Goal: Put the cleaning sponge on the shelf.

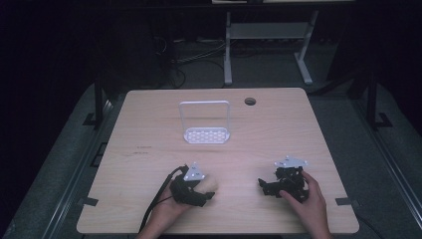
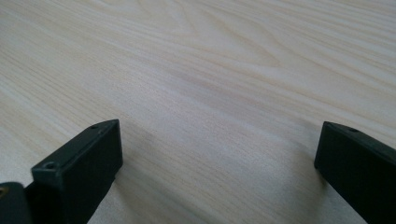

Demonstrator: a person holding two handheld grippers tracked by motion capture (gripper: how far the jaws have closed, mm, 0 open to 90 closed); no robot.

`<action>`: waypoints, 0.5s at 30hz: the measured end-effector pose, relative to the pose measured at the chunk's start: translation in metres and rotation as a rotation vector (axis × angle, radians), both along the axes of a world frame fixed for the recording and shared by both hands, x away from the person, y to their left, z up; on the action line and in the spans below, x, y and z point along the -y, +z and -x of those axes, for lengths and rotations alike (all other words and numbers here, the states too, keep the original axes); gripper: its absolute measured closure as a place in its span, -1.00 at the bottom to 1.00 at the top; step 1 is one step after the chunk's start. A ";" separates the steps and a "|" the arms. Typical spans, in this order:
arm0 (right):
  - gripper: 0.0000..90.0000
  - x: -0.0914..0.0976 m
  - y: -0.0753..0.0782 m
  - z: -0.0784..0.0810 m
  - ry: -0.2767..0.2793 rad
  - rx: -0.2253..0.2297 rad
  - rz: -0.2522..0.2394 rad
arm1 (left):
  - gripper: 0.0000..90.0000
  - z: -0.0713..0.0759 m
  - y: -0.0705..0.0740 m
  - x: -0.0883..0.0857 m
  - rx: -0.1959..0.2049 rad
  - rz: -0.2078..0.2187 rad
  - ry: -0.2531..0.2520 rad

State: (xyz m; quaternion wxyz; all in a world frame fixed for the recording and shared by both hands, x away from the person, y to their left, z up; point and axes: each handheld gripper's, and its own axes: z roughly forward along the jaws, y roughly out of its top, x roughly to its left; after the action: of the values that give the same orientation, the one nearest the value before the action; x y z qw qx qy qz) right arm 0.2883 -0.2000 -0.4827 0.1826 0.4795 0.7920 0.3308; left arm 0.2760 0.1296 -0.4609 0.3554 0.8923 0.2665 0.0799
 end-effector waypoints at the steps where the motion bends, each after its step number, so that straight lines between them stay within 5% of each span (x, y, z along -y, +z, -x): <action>1: -0.99 0.000 0.000 0.000 0.000 0.000 0.001 | -0.21 0.000 0.000 0.000 -0.001 0.000 0.001; 15: -0.99 0.000 0.000 0.000 0.000 0.000 0.000 | -0.10 0.000 0.002 -0.002 -0.005 0.008 -0.002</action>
State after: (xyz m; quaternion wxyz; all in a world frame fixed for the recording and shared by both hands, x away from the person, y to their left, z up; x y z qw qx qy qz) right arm 0.2883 -0.1999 -0.4827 0.1826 0.4797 0.7919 0.3309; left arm 0.2765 0.1318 -0.4588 0.3584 0.8913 0.2669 0.0766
